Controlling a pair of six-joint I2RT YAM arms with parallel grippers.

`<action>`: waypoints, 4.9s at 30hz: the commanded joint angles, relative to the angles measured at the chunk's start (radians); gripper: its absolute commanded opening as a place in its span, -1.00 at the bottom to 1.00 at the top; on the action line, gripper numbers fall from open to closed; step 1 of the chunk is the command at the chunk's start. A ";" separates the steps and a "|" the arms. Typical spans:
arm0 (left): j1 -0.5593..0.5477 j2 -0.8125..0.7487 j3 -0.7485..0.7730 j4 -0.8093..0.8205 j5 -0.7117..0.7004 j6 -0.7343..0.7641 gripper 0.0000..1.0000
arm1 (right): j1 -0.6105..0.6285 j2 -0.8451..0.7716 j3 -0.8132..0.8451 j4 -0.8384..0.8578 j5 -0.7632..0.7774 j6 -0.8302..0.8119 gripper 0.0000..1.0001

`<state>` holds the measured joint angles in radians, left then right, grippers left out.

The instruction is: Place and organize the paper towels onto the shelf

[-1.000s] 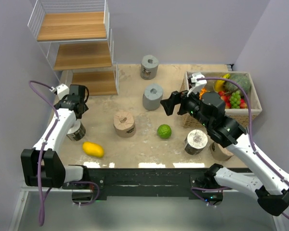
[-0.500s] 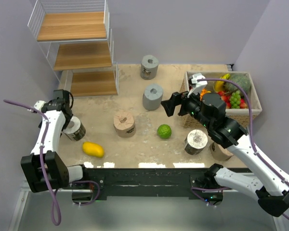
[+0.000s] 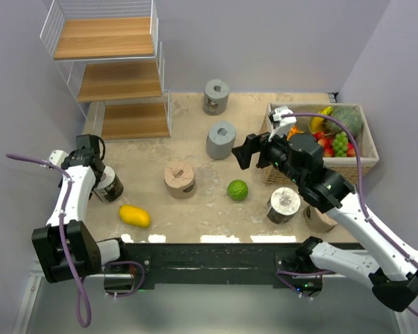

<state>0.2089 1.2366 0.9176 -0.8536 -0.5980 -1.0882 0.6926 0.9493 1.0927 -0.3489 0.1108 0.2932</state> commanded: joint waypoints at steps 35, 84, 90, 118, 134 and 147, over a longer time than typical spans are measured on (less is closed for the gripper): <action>0.006 -0.089 -0.154 0.071 0.098 -0.027 -0.23 | 0.001 0.031 0.024 0.002 -0.016 -0.037 0.97; -0.014 0.369 1.317 0.338 0.708 0.484 -0.48 | 0.001 0.091 0.228 -0.099 0.055 0.080 0.95; -0.049 0.423 1.339 0.353 0.675 0.504 -0.41 | 0.001 0.088 0.243 -0.116 0.064 0.072 0.95; -0.138 0.531 1.412 0.501 0.658 0.493 0.53 | 0.001 0.091 0.260 -0.130 0.079 0.050 0.96; -0.138 0.443 1.336 0.568 0.715 0.516 0.82 | -0.001 0.085 0.250 -0.139 0.069 0.061 0.95; -0.140 0.020 0.729 0.366 0.805 0.686 0.89 | -0.001 0.081 0.145 -0.171 0.136 0.092 0.92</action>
<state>0.0753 1.3941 1.8080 -0.4294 0.1555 -0.4885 0.6930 1.0325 1.2732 -0.5098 0.1879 0.3595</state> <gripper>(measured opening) 0.932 0.968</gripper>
